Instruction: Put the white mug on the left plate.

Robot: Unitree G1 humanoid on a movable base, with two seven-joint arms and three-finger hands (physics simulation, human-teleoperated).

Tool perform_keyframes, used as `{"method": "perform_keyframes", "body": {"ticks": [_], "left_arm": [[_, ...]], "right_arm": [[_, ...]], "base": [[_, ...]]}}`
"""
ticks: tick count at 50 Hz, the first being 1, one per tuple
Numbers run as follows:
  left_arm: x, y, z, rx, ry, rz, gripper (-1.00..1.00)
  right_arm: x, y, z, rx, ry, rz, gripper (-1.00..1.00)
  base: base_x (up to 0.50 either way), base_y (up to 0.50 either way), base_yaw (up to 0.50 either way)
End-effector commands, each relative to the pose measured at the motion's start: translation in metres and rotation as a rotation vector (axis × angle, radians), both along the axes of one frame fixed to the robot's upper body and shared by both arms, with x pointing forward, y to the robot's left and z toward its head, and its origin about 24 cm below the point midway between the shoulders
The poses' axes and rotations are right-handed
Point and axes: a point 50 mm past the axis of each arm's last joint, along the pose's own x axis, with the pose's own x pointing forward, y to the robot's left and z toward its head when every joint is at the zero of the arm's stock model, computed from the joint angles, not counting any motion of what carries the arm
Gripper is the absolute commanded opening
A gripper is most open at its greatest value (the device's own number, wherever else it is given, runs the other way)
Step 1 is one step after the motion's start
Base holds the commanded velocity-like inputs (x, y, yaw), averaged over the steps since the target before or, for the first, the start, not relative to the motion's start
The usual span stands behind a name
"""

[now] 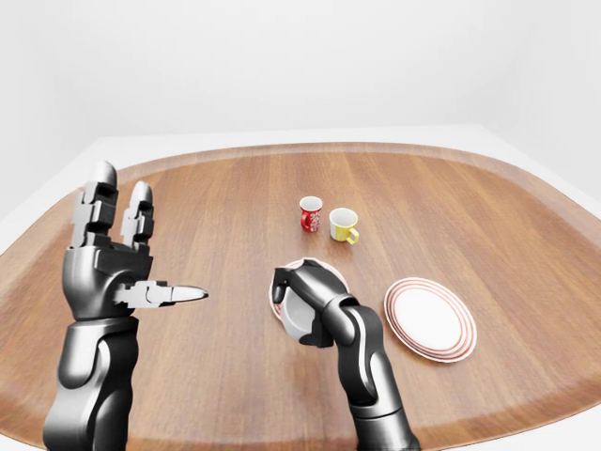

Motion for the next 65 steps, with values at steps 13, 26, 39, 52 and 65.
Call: {"method": "perform_keyframes", "body": {"ticks": [13,26,39,52,65], "left_arm": [[0.0,0.0,0.0,0.0,0.0,0.001,1.0],[0.0,0.0,0.0,0.001,0.002,0.001,1.0],[0.001,0.0,-0.002,0.001,0.01,0.0,1.0],[0.001,0.0,-0.001,0.001,0.007,0.0,1.0],[0.001,0.0,-0.001,0.0,0.007,0.0,1.0]], "right_arm": [[0.038,-0.001,0.032,0.074,-0.073,0.023,-1.0],[0.071,-0.007,0.024,0.031,0.027,-0.001,-1.0],[0.109,-0.004,0.022,0.017,0.114,-0.038,-1.0],[0.13,0.01,0.009,-0.035,0.104,-0.003,-1.0],[0.132,0.005,-0.01,-0.051,0.142,-0.087,-1.0]], "base": [[0.0,0.0,0.0],[0.0,0.0,0.0],[0.0,0.0,0.0],[0.0,0.0,0.0],[0.0,0.0,0.0]]}}
